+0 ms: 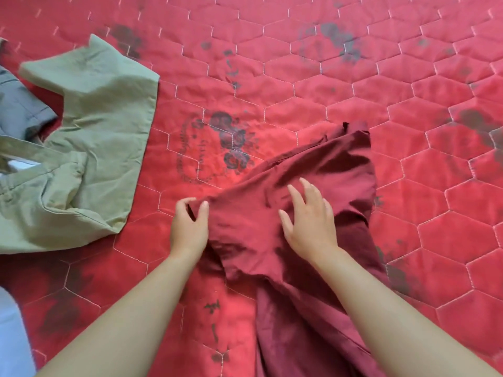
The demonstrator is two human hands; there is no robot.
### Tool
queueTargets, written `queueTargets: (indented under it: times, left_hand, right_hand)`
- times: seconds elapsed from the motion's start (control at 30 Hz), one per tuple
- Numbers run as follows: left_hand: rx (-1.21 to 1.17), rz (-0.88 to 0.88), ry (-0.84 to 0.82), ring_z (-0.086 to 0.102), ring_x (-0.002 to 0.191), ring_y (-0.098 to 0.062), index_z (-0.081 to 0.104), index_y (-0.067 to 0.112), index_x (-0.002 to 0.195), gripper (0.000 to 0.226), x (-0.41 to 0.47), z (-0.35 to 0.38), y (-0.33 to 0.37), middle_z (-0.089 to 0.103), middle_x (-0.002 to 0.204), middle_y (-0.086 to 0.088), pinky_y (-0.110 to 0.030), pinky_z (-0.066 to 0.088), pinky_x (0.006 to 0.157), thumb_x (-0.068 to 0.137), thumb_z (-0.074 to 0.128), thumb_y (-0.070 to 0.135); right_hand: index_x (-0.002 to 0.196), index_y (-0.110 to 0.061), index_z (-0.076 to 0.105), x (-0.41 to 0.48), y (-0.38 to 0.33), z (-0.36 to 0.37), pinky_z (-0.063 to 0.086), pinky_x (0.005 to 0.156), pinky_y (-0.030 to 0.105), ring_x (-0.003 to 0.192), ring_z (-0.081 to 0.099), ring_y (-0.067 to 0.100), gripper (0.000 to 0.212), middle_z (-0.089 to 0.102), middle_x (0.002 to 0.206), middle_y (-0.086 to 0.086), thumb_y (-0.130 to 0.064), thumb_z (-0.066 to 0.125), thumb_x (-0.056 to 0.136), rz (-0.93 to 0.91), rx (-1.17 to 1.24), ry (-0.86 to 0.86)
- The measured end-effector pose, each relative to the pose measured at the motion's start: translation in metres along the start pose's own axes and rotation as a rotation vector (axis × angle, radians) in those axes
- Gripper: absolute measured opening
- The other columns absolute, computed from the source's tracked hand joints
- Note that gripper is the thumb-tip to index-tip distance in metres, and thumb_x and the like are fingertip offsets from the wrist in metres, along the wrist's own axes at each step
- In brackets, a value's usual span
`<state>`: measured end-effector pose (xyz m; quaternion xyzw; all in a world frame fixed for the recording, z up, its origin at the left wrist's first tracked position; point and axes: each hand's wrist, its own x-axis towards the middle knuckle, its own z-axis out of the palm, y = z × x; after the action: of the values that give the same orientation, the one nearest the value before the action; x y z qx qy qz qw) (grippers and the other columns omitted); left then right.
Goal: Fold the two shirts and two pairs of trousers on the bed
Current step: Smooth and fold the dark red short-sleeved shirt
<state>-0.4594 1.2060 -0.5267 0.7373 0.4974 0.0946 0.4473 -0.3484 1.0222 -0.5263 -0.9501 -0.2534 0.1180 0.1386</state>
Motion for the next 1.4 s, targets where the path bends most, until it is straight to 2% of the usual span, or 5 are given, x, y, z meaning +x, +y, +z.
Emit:
queueTargets:
  times: [0.33, 0.47, 0.6, 1.1, 1.4]
  left_hand:
    - [0.027, 0.242, 0.156, 0.056, 0.103, -0.028, 0.051, 0.010, 0.115, 0.025, 0.005, -0.005, 0.001, 0.060, 0.112, -0.011, -0.024, 0.036, 0.083, 0.090, 0.053, 0.008]
    - [0.478, 0.087, 0.010, 0.039, 0.126, -0.036, 0.029, 0.011, 0.142, 0.058, -0.001, -0.006, 0.001, 0.036, 0.142, -0.017, -0.045, 0.035, 0.098, 0.091, 0.054, 0.025]
    - [0.715, 0.378, -0.051, 0.020, 0.138, -0.031, 0.022, 0.027, 0.147, 0.066, -0.028, 0.014, 0.012, 0.018, 0.153, -0.006, -0.051, 0.031, 0.103, 0.089, 0.052, 0.038]
    - [0.860, 0.621, -0.309, -0.009, 0.144, -0.023, 0.003, 0.045, 0.145, 0.061, -0.007, 0.135, 0.035, -0.005, 0.157, 0.008, -0.064, 0.003, 0.108, 0.088, 0.021, 0.060]
    - [0.802, 0.600, -0.217, -0.011, 0.144, -0.023, 0.003, 0.049, 0.143, 0.064, 0.013, 0.150, 0.041, -0.005, 0.158, 0.008, -0.065, -0.002, 0.107, 0.083, 0.017, 0.064]
  right_hand:
    - [0.146, -0.017, 0.028, -0.002, 0.012, 0.006, 0.001, 0.115, 0.047, 0.144, 0.010, 0.021, 0.056, 0.017, 0.156, 0.001, -0.034, 0.042, 0.094, -0.108, -0.011, -0.003]
    - [0.145, -0.016, 0.031, -0.012, 0.016, 0.001, -0.001, 0.114, 0.049, 0.145, 0.007, 0.020, 0.055, 0.017, 0.156, 0.000, -0.033, 0.043, 0.094, -0.161, -0.037, -0.029]
    - [0.141, -0.017, 0.038, -0.028, 0.025, -0.005, 0.001, 0.114, 0.048, 0.145, 0.010, 0.020, 0.053, 0.019, 0.156, -0.001, -0.029, 0.050, 0.091, -0.140, 0.028, 0.001]
    - [0.140, -0.023, 0.038, 0.068, 0.102, -0.038, 0.019, 0.111, 0.037, 0.139, 0.018, 0.031, 0.047, 0.018, 0.152, 0.014, -0.031, 0.045, 0.094, 0.284, 0.258, 0.158]
    - [0.126, -0.002, 0.054, 0.117, 0.097, -0.047, 0.036, 0.101, 0.034, 0.110, 0.049, 0.036, 0.047, 0.049, 0.118, 0.020, 0.008, 0.052, 0.080, 0.032, 0.303, 0.323]
